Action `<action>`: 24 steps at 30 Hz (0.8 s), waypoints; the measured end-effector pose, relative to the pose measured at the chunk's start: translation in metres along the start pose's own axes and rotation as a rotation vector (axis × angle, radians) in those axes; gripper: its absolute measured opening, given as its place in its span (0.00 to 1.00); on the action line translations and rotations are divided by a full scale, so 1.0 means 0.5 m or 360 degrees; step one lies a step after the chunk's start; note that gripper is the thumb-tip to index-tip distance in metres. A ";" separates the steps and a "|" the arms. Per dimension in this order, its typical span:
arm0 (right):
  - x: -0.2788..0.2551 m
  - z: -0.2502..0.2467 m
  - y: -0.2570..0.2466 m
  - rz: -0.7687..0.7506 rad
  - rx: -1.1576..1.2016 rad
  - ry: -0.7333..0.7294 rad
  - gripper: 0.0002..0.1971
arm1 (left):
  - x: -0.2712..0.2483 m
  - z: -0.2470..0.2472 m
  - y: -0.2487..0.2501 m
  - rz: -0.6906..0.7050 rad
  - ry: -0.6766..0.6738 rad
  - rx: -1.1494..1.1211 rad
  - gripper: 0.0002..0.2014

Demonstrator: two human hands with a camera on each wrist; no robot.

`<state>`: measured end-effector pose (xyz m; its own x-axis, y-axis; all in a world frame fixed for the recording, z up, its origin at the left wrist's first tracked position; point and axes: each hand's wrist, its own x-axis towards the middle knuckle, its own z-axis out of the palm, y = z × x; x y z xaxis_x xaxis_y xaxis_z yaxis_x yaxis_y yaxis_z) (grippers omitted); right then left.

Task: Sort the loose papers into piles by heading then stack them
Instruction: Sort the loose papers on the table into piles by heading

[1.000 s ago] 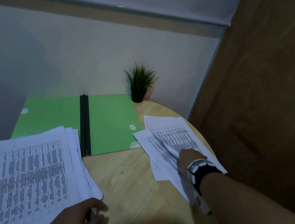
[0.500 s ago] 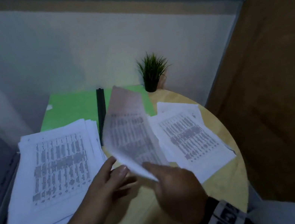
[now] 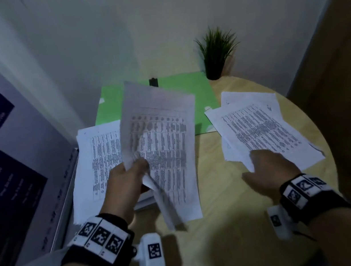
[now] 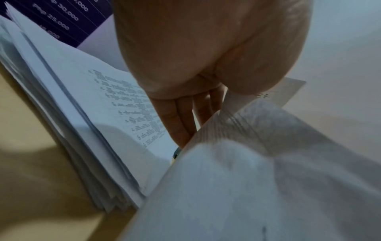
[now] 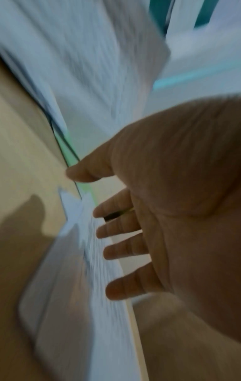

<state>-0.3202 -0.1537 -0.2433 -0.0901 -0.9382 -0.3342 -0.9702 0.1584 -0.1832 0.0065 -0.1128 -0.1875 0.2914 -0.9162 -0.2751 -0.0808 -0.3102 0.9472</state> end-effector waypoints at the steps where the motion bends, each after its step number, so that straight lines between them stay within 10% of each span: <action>1: 0.002 0.003 0.011 0.0087 -0.0056 -0.0069 0.24 | 0.003 -0.005 0.000 -0.0027 0.0018 0.0013 0.16; 18: -0.012 0.007 0.069 0.0260 0.0737 0.0546 0.10 | -0.019 0.000 0.002 -0.0110 0.0001 0.0155 0.09; 24: -0.114 -0.079 -0.035 -0.0227 0.1025 0.0927 0.11 | -0.042 0.030 0.017 -0.0030 -0.0150 0.0117 0.09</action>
<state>-0.3068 -0.1154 -0.1844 -0.2484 -0.9424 0.2242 -0.6812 0.0054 -0.7321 -0.0146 -0.1001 -0.1762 0.2028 -0.9287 -0.3104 -0.1469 -0.3423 0.9280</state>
